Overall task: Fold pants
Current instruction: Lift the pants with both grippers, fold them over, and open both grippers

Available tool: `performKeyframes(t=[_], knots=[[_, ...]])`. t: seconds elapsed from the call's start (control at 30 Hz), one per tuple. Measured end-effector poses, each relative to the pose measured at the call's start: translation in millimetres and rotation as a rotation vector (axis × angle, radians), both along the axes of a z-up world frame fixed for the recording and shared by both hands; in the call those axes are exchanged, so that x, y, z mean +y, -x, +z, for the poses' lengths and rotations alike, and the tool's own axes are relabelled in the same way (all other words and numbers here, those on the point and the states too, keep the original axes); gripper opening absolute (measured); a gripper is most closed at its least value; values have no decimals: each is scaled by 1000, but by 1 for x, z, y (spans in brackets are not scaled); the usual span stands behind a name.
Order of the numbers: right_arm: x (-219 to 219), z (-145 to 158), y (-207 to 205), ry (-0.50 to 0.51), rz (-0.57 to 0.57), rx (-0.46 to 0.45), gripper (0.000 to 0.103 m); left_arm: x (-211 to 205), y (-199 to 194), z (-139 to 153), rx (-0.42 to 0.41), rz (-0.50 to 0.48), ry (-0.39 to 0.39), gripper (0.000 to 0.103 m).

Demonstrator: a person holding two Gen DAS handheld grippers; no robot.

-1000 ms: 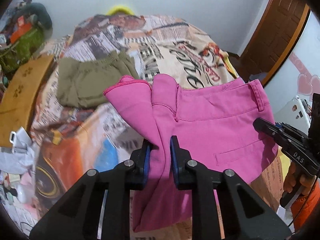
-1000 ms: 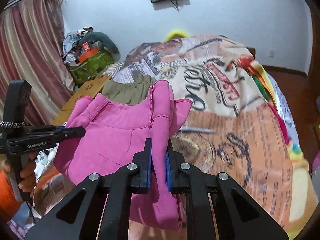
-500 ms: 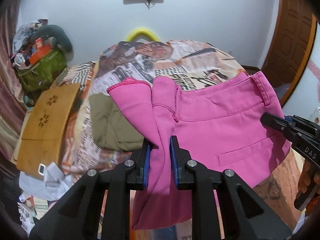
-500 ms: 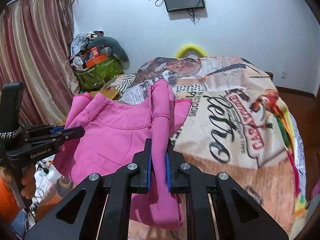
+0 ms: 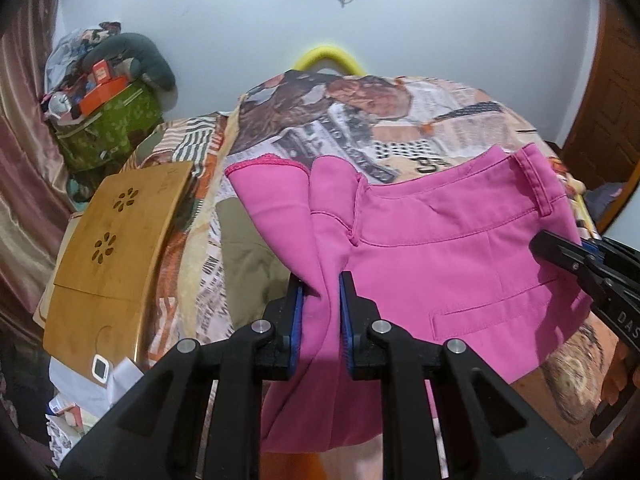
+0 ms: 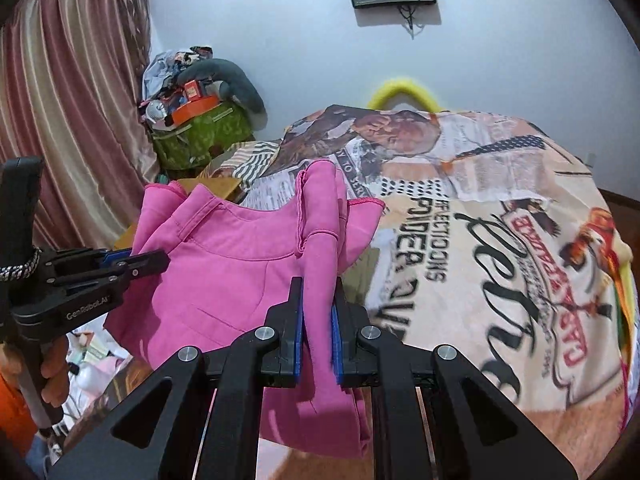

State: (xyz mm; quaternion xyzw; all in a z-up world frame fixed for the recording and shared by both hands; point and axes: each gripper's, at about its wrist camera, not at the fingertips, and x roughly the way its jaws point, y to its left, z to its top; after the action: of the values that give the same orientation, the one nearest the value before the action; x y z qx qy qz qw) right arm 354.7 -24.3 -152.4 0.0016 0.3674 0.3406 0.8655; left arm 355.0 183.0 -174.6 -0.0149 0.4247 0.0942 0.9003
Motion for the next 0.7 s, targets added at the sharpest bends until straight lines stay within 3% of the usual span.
performKeyframes(t=[0.17, 0.37, 0.57, 0.7], knots=[[27, -17, -19, 18, 20, 7, 10, 21, -28, -17, 16, 42, -40, 13], [55, -50, -40, 72, 37, 33, 10, 47, -57, -53, 66, 80, -12, 6], [52, -84, -54, 142, 16, 72, 10, 61, -73, -94, 116, 86, 21, 3], [40, -95, -62, 128, 6, 143, 14, 62, -77, -121, 173, 79, 18, 3]])
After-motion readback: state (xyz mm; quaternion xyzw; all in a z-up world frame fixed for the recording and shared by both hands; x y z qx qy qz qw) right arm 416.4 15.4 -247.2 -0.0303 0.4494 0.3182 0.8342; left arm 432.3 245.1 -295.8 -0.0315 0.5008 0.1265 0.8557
